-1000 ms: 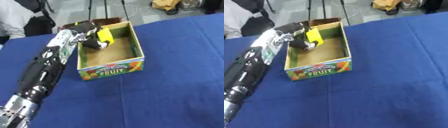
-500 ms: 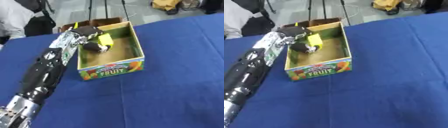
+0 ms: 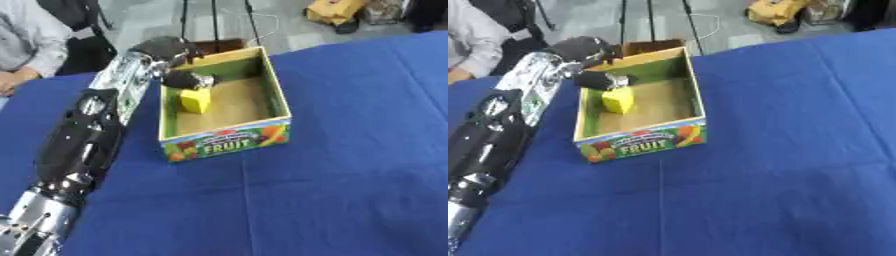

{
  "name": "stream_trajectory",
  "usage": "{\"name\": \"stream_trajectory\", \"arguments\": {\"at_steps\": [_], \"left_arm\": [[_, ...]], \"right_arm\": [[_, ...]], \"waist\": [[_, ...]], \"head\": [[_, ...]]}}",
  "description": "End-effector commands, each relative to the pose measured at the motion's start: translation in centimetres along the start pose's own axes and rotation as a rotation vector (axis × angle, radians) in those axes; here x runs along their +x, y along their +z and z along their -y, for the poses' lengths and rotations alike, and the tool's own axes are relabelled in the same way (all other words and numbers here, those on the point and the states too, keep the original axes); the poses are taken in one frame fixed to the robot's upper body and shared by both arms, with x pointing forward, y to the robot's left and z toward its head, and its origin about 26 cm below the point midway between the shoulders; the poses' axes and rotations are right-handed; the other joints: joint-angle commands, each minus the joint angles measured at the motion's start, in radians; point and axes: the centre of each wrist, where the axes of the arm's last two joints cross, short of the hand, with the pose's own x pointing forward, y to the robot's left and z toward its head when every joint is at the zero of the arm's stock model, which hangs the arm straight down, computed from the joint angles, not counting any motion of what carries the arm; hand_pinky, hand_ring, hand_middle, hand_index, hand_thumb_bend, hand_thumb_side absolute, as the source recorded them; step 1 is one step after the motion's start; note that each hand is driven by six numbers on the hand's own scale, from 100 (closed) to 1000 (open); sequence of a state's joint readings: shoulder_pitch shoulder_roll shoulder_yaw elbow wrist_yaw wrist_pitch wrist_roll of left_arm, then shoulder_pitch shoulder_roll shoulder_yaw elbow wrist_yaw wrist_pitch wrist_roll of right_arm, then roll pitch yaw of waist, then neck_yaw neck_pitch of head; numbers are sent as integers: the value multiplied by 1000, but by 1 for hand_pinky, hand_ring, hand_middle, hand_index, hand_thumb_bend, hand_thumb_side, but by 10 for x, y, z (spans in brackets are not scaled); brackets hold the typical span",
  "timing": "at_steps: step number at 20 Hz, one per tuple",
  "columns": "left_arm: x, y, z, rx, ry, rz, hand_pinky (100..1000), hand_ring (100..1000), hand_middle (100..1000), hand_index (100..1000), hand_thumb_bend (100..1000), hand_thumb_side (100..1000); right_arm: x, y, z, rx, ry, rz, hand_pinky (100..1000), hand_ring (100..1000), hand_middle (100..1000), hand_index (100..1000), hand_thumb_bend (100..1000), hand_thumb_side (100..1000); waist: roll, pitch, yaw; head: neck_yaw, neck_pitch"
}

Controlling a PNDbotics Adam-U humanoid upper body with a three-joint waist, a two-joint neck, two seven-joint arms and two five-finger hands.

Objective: Pick up objects on the table and place them in the box.

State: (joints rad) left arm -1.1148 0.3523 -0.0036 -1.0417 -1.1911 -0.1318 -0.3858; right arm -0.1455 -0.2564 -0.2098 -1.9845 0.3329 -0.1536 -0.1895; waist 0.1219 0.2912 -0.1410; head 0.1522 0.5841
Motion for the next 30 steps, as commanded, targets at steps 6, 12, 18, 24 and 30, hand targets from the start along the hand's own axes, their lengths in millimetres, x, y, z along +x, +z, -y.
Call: {"name": "stream_trajectory", "arguments": {"at_steps": [6,12,18,24,30], "left_arm": [[-33,39,-52,384,184,-75,385,552,550,718,269,889],[-49,72,-32,514,273,-135,375,538,546,708,230,855],[-32,120,10,664,453,-206,369,518,534,695,204,836],[-9,195,45,792,1093,-232,358,505,525,682,172,815],[-7,210,62,799,1174,-287,352,497,518,675,154,810]], "right_arm": [[2,-2,7,-35,7,5,706,811,606,753,100,695],[1,-1,10,-60,9,-6,705,810,607,752,100,692],[1,-4,12,-92,8,0,703,808,607,752,100,691],[1,-4,12,-102,1,-1,701,806,607,750,100,689],[1,-4,11,-109,-8,-2,699,804,606,749,100,688]], "waist": [[-20,-40,37],[-33,-45,70],[-46,-38,100],[-60,-38,113],[-73,-43,126]], "head": [[-25,18],[-43,15],[-45,12],[-30,11],[-12,7]]}}
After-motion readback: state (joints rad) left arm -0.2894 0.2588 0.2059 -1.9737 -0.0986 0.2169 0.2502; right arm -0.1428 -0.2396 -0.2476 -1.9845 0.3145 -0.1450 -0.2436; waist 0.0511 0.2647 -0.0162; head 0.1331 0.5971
